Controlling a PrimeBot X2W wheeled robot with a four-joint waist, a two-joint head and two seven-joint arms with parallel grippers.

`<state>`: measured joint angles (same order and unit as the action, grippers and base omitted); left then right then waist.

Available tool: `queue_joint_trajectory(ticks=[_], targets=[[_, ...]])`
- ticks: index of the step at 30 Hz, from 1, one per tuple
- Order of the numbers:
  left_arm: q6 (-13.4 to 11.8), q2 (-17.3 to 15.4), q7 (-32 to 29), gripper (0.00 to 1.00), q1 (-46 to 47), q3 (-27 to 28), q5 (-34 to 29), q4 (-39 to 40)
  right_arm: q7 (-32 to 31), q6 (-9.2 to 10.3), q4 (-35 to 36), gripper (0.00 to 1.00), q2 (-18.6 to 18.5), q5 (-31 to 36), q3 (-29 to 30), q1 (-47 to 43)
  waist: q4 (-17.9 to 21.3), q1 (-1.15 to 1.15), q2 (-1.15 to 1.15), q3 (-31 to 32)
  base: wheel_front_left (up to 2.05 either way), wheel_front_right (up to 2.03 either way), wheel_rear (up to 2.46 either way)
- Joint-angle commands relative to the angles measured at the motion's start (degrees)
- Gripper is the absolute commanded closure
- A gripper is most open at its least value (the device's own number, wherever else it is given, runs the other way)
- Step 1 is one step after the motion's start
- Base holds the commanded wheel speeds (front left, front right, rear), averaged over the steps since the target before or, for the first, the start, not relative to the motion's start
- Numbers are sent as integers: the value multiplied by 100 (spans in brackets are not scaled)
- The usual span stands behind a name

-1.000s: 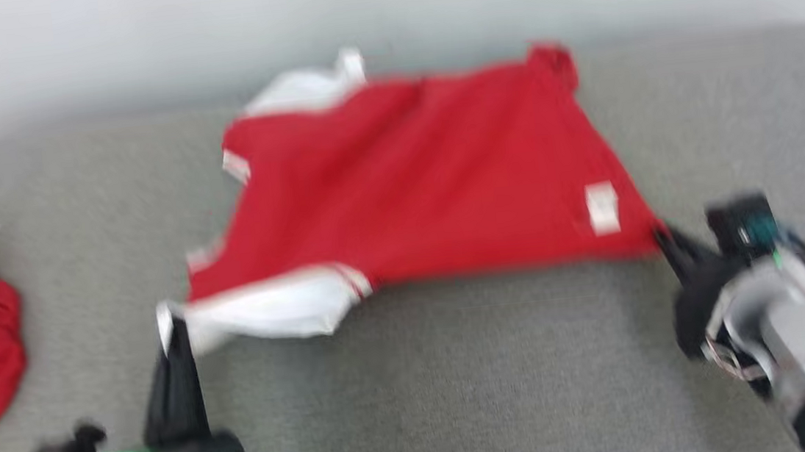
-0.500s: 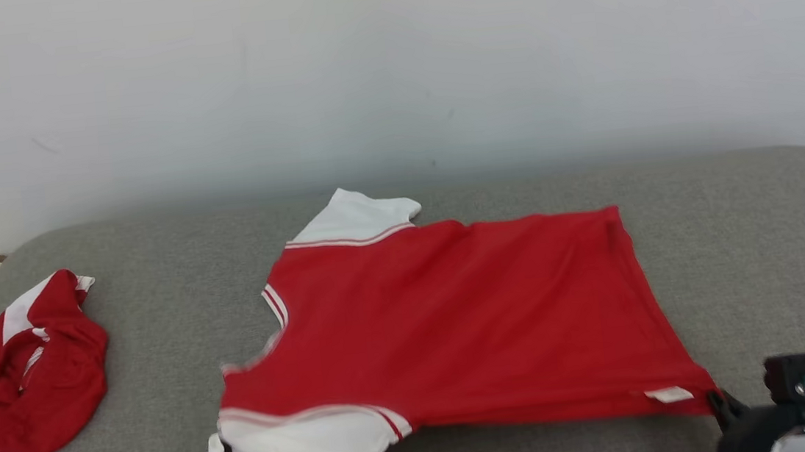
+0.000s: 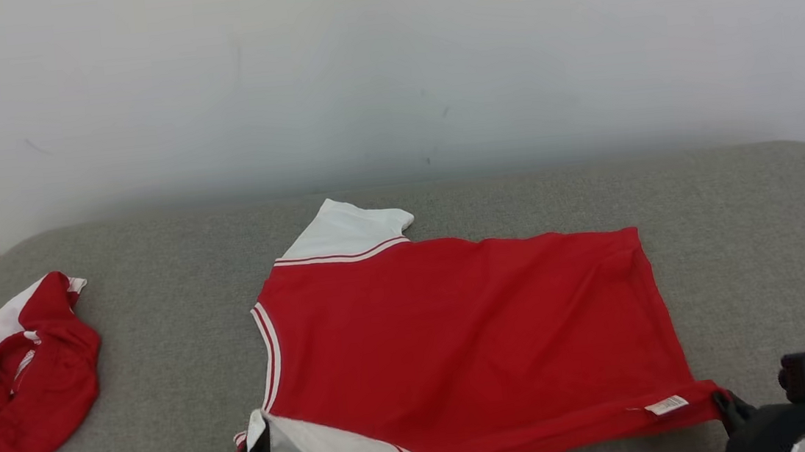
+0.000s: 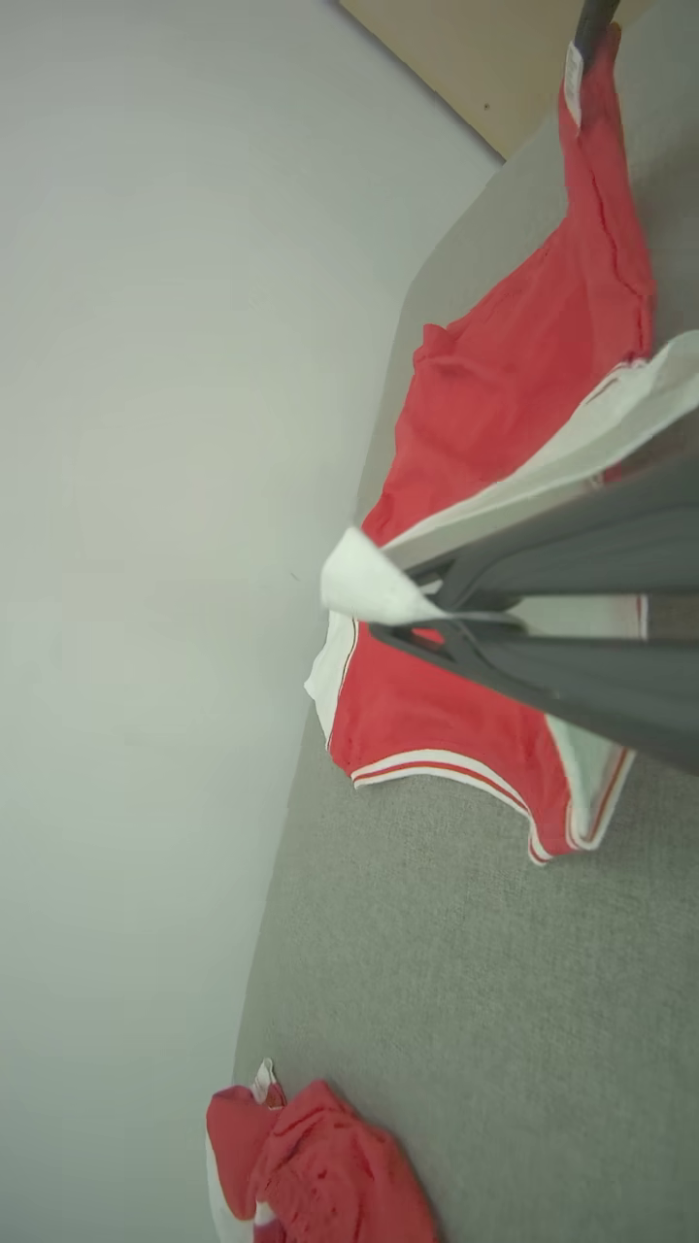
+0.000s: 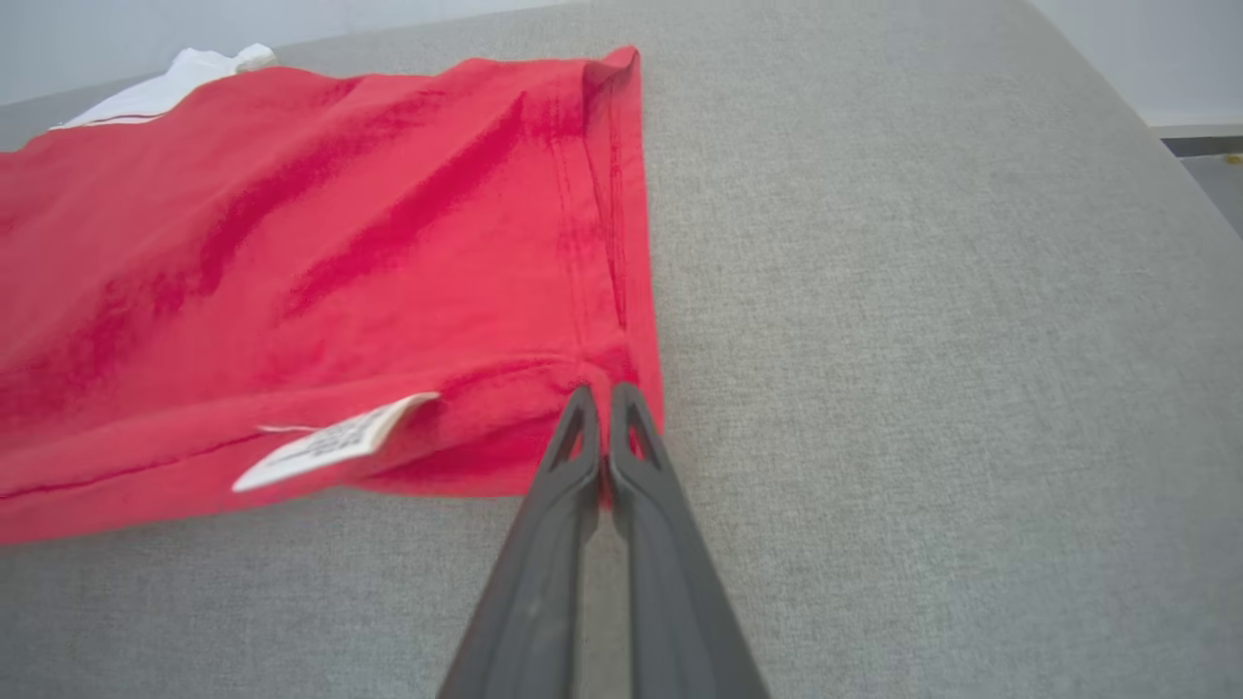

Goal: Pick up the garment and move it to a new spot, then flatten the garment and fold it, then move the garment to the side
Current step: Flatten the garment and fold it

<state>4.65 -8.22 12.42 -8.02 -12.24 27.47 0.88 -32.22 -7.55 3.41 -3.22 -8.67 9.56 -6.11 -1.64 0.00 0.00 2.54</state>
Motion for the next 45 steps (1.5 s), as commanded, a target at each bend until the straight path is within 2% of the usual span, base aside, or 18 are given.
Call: queue_joint_trajectory(ticks=[1,8,15,23,36,38,39,40,41,45], targets=[[31,-47,-47,100,224,-41,-82,-132,43,13,-162,100,-78,-31,-49,195,29,0,0,-35,0,0,0],[80,-86,-284,100,1416,-305,-357,-1290,256,13,-1365,100,-439,-160,-387,1168,115,0,0,-189,0,0,0],[148,-57,-127,100,2294,-434,-457,-2252,514,13,-2238,100,-583,-108,-574,1916,153,0,0,-362,0,0,0],[244,-145,70,100,3058,-790,-568,-3077,733,13,-2823,100,-669,-113,-984,2411,198,0,0,-507,0,0,0],[282,-274,263,100,3859,-849,-562,-3917,1377,14,-3227,100,-644,-40,-1305,2841,312,0,0,-680,0,0,0],[275,-234,271,72,3918,-840,-587,-3993,1369,14,-3330,100,-672,27,-1252,2857,302,0,0,-706,0,0,0],[231,-218,279,15,3944,-819,-611,-4026,1404,14,-3367,100,-677,86,-1180,2864,296,0,0,-718,0,0,0],[170,-201,281,0,3967,-802,-635,-4072,1406,13,-3412,70,-660,108,-1146,2866,287,0,0,-730,0,0,0],[147,-196,285,0,3987,-815,-686,-4120,1438,13,-3431,0,-628,128,-1098,2881,281,0,0,-740,0,0,0],[10,-249,284,0,4006,-824,-904,-4177,1678,14,-3374,0,-509,176,-866,2922,258,0,0,-727,0,0,0]])
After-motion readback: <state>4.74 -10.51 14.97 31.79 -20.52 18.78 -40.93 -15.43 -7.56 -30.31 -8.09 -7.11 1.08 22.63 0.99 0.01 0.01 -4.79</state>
